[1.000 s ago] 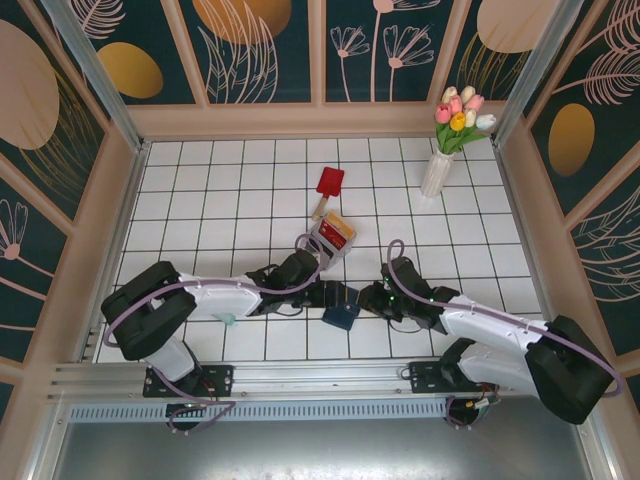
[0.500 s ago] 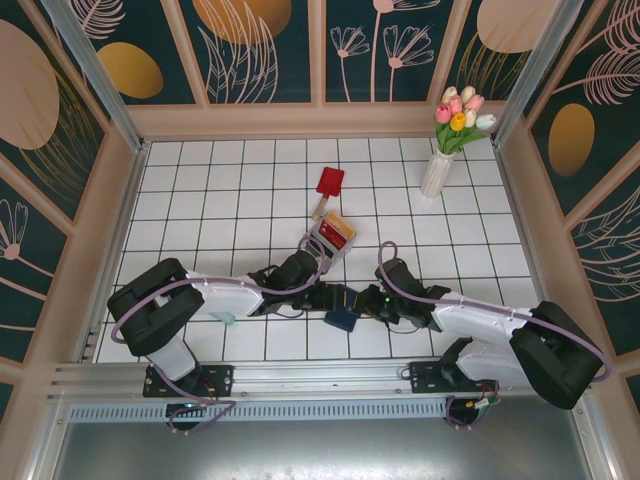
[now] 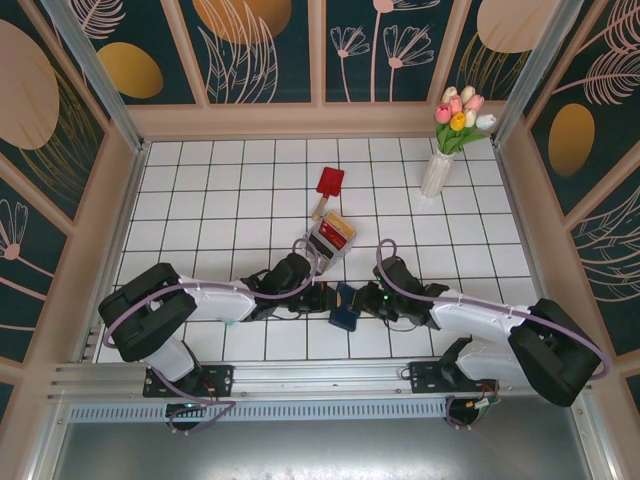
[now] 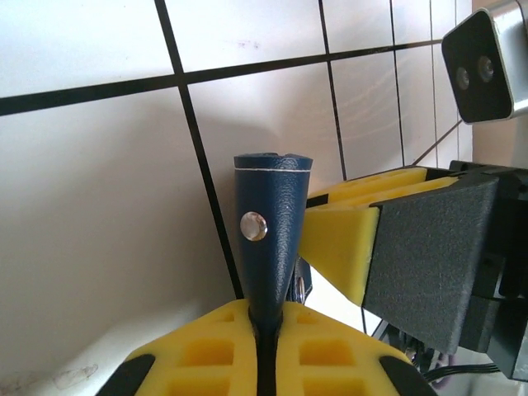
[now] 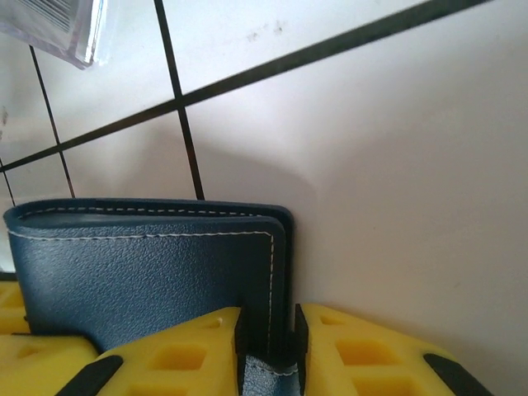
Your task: Put the credit cards into the card holder
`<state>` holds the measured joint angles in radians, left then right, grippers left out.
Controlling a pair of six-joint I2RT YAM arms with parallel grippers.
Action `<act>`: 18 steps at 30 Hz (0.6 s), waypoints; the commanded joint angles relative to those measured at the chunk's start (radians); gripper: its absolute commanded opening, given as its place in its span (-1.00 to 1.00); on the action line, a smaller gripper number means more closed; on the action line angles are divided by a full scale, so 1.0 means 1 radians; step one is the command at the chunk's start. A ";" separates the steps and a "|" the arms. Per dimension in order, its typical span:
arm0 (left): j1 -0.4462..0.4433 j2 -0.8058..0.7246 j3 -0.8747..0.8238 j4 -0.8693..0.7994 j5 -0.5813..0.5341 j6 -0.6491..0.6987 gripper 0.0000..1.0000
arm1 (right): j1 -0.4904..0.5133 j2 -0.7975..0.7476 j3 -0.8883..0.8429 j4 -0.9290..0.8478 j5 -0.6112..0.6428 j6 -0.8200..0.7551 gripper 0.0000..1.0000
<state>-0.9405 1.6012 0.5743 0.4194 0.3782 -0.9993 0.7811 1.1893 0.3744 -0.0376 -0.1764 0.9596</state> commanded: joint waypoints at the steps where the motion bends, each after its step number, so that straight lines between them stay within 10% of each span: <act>1: -0.003 -0.023 -0.019 0.072 0.011 -0.026 -0.87 | 0.017 -0.028 0.043 -0.047 0.066 0.000 -0.38; 18: -0.003 -0.026 -0.031 0.154 -0.038 -0.104 -0.99 | 0.203 0.105 0.167 -0.176 0.252 0.020 -0.07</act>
<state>-0.9405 1.6012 0.5343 0.4744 0.3439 -1.0794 0.9573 1.2564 0.5282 -0.1261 0.0338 0.9714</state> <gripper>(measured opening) 0.105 0.464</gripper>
